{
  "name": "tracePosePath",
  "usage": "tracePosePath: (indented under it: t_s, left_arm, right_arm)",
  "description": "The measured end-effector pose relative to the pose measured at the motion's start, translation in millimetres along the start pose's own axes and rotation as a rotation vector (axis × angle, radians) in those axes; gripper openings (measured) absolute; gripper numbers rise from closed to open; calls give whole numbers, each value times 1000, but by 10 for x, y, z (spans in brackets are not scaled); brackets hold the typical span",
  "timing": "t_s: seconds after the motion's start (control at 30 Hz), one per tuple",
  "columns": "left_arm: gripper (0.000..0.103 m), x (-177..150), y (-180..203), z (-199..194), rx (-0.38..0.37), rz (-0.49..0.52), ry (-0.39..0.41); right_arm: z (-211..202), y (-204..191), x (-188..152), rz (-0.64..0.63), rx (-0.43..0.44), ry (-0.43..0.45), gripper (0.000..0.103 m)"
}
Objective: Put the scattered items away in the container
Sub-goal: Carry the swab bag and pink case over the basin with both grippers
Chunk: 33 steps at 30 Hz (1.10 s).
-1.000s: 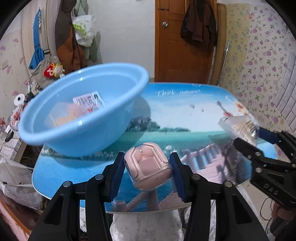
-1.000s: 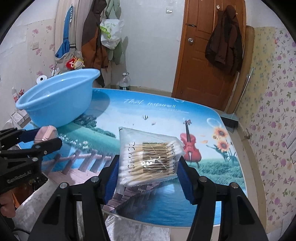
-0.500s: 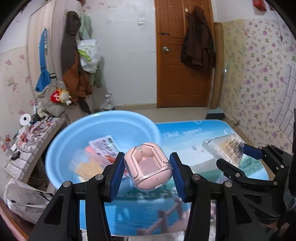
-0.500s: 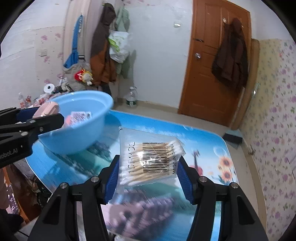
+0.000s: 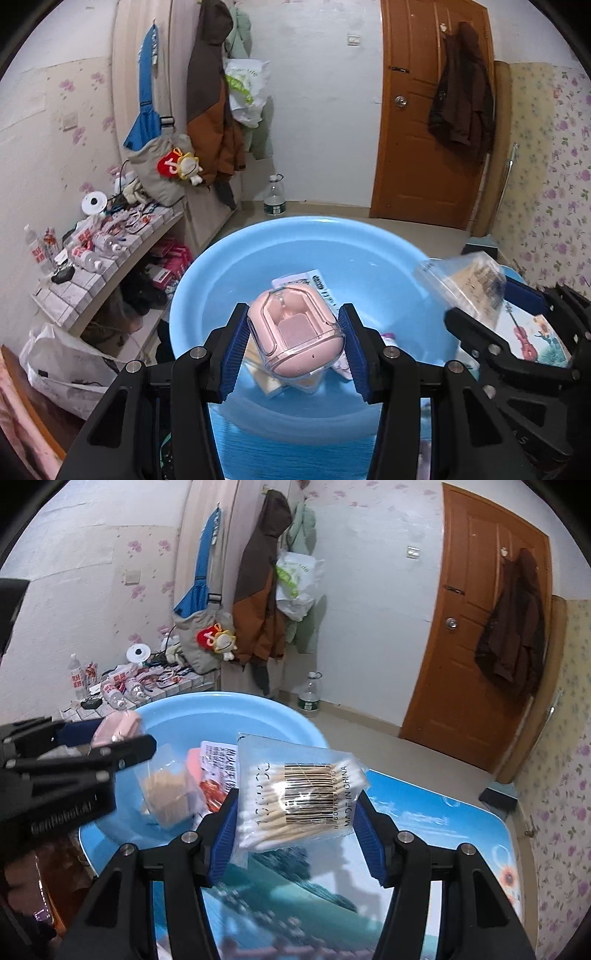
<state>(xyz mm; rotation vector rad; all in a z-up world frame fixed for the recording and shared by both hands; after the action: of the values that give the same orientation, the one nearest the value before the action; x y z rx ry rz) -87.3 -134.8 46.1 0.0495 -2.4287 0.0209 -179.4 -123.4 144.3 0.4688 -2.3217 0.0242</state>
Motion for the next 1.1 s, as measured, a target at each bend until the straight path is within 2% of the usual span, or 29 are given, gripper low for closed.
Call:
tracePosePath:
  t_s: [0.5, 0.67, 1.1]
  left_arm:
    - [47, -42, -270, 262, 18, -58, -30]
    - [47, -89, -280, 301, 19, -63, -40]
    - [47, -107, -297, 324, 29, -56, -33]
  right_arm:
    - [317, -288, 243, -33, 13, -7, 61]
    - [435, -460, 240, -56, 26, -19, 60]
    - [521, -496, 205, -45, 35, -32, 60]
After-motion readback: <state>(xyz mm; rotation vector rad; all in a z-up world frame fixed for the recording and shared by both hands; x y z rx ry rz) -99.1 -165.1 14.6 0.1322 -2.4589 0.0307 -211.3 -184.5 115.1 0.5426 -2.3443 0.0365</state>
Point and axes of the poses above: each gripper's, at about its wrist camera, not at the fingertips, and z roughly the way its jaws point, y to its right, x to its top, the point moved 2 cm from there along z, roughly the way its jaws point, and after that the axes turned 13 degrees about -y, right-handed, at the moved point
